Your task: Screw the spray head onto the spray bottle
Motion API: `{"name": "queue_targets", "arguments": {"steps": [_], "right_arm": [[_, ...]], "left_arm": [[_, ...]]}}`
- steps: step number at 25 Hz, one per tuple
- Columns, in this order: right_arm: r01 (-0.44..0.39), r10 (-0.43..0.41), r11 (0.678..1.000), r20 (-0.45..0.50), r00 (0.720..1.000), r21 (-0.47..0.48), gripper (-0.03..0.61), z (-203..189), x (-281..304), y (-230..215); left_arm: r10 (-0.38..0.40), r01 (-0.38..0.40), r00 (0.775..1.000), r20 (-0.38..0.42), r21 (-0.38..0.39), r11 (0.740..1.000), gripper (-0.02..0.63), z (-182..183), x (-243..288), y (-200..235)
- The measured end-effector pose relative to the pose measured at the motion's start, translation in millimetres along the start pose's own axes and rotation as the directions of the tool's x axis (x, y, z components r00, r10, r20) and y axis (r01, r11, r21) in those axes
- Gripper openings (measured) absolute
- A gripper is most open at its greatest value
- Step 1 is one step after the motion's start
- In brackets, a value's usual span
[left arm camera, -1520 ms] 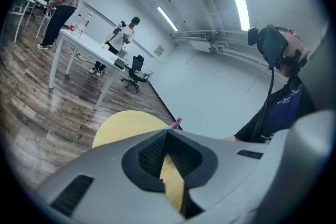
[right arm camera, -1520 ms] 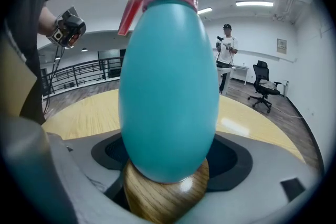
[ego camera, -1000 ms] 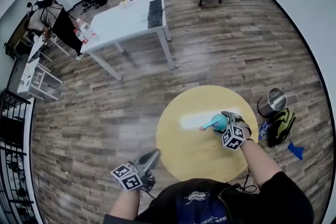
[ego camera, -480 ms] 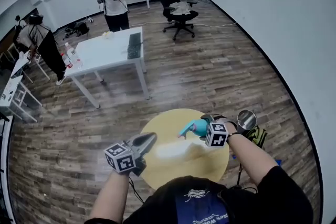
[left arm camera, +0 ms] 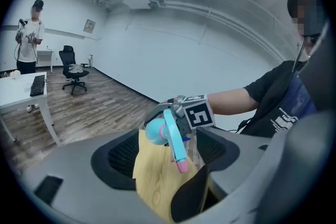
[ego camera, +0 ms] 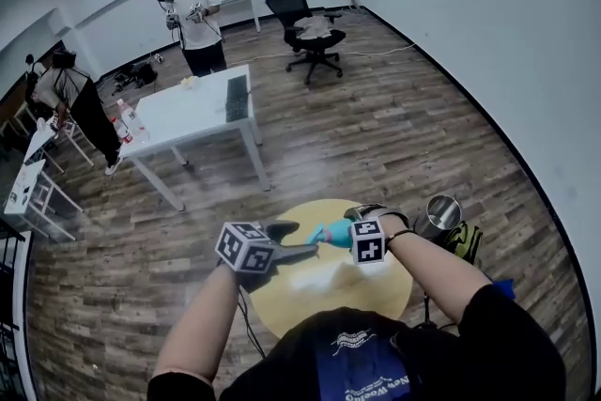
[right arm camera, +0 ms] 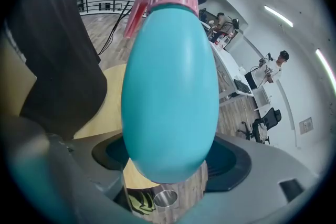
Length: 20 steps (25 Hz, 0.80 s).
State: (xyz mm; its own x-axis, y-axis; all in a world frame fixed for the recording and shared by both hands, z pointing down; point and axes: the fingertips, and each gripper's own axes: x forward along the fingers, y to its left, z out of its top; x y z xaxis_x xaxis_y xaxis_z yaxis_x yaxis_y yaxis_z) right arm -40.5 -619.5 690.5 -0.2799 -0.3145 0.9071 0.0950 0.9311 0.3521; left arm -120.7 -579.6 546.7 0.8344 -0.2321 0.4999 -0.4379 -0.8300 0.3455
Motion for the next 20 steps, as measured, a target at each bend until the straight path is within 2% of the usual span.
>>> {"name": "queue_targets", "arguments": {"steps": [3, 7, 10, 13, 17, 19, 20], "right_arm": [[-0.012, 0.012, 1.0, -0.009, 1.0, -0.015, 0.44, 5, 2, 4], [-0.018, 0.018, 0.999, -0.009, 1.0, -0.039, 0.44, 13, 3, 9], [-0.021, 0.02, 0.999, -0.012, 1.0, -0.049, 0.44, 15, 4, 11], [-0.017, 0.017, 0.999, -0.012, 1.0, -0.048, 0.44, 14, 4, 12], [-0.018, 0.017, 0.999, -0.02, 1.0, -0.039, 0.44, 7, 0, 12], [-0.028, 0.028, 0.999, -0.018, 0.999, -0.034, 0.44, 5, -1, 14], [-0.036, 0.035, 0.999, -0.015, 0.999, -0.033, 0.439, 4, -1, 16]], "left_arm": [[0.028, -0.028, 0.998, -0.061, 0.002, 1.0, 0.371, -7, 16, 5], [0.029, -0.029, 0.994, -0.101, 0.008, 1.0, 0.364, -12, 32, 3], [0.036, -0.033, 0.991, -0.131, 0.029, 0.999, 0.245, -16, 40, 3], [0.032, -0.021, 0.987, -0.156, 0.069, 0.997, 0.168, -21, 45, 1], [0.074, -0.036, 0.98, -0.184, 0.204, 0.978, 0.163, -18, 48, -6], [0.109, -0.039, 0.973, -0.205, 0.321, 0.946, 0.163, -19, 50, -11], [0.135, -0.036, 0.966, -0.22, 0.403, 0.915, 0.163, -20, 51, -14]]}}
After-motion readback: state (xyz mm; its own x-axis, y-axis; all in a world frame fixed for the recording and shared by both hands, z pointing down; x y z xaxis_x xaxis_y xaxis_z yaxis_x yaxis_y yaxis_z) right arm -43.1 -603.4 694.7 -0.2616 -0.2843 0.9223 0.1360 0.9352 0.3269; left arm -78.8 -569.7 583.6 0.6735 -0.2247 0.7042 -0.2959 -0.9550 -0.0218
